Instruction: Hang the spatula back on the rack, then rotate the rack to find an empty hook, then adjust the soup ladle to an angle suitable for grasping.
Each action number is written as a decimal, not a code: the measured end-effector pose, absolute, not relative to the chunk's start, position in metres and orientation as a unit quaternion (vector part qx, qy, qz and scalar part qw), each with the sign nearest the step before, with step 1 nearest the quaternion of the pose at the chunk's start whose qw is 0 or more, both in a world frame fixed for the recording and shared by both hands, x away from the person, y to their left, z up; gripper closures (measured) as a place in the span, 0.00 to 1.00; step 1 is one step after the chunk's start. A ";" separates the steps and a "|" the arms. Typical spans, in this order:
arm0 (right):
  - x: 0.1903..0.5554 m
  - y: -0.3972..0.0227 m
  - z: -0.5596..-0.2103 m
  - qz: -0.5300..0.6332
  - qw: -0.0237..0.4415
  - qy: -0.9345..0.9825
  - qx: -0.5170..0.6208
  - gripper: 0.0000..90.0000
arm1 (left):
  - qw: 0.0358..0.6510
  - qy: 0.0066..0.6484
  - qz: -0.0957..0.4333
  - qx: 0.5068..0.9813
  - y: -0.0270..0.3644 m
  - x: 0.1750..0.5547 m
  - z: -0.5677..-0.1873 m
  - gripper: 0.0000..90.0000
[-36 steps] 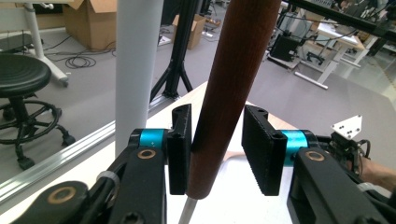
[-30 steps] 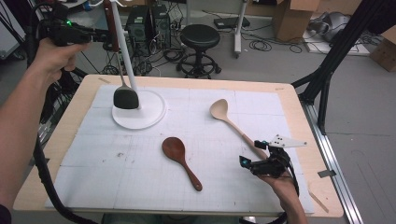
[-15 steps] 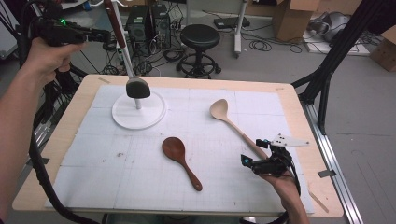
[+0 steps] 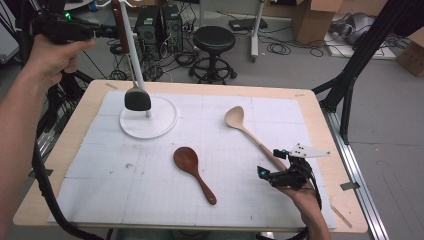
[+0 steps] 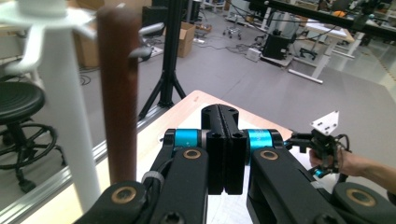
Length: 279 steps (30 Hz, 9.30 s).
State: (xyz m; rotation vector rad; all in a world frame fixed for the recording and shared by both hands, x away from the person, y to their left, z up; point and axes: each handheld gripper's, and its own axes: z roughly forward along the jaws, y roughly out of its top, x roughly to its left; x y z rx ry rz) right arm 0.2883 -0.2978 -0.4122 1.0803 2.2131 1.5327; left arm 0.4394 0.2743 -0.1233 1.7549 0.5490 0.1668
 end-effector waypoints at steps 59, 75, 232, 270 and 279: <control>0.290 -0.290 -0.416 0.524 0.108 0.761 0.366 0.01 | 0.616 0.309 0.134 0.713 0.306 0.461 -0.113 0.97; 0.291 -0.288 -0.416 0.518 0.107 0.768 0.360 0.01 | 0.596 0.290 0.125 0.739 0.304 0.434 -0.121 0.79; 0.371 -0.290 -0.428 0.341 0.148 0.820 0.435 0.20 | 0.525 0.304 0.107 0.788 0.245 0.275 -0.378 0.02; 0.376 -0.285 -0.434 0.316 0.149 0.842 0.411 0.84 | 0.537 0.294 0.098 0.785 0.248 0.274 -0.377 0.02; 0.366 -0.288 -0.433 0.324 0.129 0.846 0.403 0.84 | 0.540 0.291 0.099 0.784 0.246 0.273 -0.376 0.02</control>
